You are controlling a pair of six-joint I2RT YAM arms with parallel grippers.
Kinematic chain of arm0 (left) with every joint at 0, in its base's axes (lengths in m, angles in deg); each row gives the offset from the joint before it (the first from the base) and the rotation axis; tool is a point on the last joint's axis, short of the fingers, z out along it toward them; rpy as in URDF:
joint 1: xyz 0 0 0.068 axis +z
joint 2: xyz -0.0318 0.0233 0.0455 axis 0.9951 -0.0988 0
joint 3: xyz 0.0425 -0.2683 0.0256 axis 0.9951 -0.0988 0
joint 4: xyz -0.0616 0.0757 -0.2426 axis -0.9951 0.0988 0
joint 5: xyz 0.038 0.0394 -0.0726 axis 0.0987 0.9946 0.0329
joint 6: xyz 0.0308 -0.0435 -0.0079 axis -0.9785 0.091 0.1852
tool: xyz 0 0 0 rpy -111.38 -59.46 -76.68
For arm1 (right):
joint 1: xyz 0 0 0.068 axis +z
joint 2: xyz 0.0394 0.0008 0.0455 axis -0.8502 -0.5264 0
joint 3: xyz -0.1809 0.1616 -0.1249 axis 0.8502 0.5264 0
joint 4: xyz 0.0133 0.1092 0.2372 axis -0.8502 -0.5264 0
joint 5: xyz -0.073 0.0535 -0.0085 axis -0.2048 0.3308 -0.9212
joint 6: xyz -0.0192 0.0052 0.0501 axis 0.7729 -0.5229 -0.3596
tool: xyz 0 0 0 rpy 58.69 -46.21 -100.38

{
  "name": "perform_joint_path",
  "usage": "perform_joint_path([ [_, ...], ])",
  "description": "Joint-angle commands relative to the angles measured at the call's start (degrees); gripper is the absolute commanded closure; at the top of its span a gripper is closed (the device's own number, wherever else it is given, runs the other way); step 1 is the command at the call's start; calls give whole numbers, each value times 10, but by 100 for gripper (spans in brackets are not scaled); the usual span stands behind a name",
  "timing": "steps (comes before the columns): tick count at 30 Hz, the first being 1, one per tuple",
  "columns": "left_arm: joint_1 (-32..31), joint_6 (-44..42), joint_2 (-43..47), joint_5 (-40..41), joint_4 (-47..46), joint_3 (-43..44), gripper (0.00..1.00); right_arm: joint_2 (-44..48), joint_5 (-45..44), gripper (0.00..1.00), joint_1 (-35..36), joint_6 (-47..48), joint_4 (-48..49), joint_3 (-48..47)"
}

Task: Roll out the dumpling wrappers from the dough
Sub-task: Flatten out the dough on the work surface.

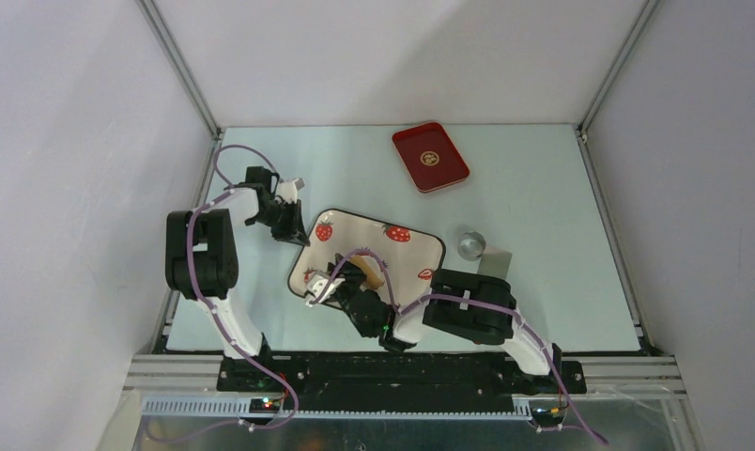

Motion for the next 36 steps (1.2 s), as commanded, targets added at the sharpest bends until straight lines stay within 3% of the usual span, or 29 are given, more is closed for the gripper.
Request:
perform_joint_path([
  [1, 4, 1, 29, -24, -16, 1, 100, -28, 32, 100, 23, -34, 4, 7],
  [36, 4, 2, 29, -21, -16, 1, 100, -28, 77, 100, 41, -11, 46, 40],
])
